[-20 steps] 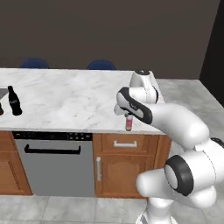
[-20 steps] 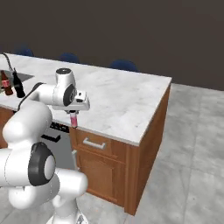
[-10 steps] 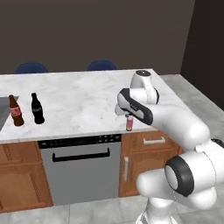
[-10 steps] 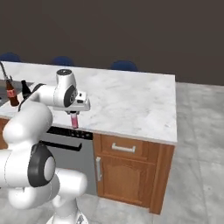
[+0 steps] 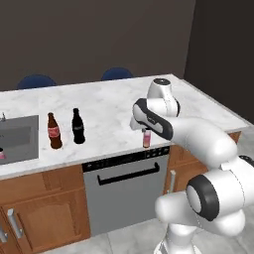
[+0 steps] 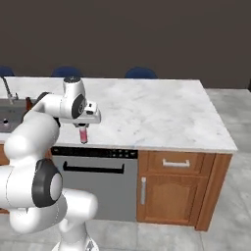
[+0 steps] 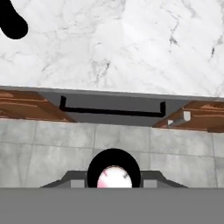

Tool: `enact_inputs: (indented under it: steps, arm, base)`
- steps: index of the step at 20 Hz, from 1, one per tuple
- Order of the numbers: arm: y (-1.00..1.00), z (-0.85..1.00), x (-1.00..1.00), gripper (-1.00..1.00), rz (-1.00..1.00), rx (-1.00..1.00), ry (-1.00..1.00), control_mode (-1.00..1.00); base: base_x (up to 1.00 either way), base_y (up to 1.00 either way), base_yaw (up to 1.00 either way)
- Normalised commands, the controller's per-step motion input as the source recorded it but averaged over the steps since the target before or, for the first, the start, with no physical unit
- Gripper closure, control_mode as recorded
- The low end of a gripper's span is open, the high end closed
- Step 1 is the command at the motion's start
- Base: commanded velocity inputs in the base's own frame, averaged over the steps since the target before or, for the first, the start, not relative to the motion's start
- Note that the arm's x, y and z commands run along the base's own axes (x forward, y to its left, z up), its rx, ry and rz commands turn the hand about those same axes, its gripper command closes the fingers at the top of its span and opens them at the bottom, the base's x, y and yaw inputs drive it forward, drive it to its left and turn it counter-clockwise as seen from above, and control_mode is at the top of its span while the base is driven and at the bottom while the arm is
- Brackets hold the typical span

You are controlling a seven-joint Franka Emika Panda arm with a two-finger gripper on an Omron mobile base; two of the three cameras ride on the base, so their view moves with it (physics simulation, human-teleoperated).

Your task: Place the large bottle from the dining counter next to the other large bottle outside the sink, and place the small bottle from the dining counter next to the other small bottle inside the sink.

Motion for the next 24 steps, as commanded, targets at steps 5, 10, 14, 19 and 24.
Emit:
enact_inputs:
  steps: [5, 10, 14, 19, 24]
  arm:
    - [0.0, 0.0, 0.0, 1.0, 0.0, 0.0, 0.0, 1.0]
    - [0.0, 0.0, 0.0, 1.0, 0.0, 0.0, 0.0, 1.0]
    - [0.0, 0.0, 0.0, 1.0, 0.0, 0.0, 0.0, 1.0]
    - [0.0, 0.0, 0.0, 1.0, 0.0, 0.0, 0.0, 1.0]
    - [0.0, 0.0, 0.0, 1.0, 0.0, 0.0, 0.0, 1.0]
  base:
    - [0.0, 1.0, -0.34]
    - [-0.18, 1.0, -0.25]
    - [-0.27, 1.0, -0.09]
    - [-0.02, 1.0, -0.01]
    - [0.21, 1.0, 0.0]
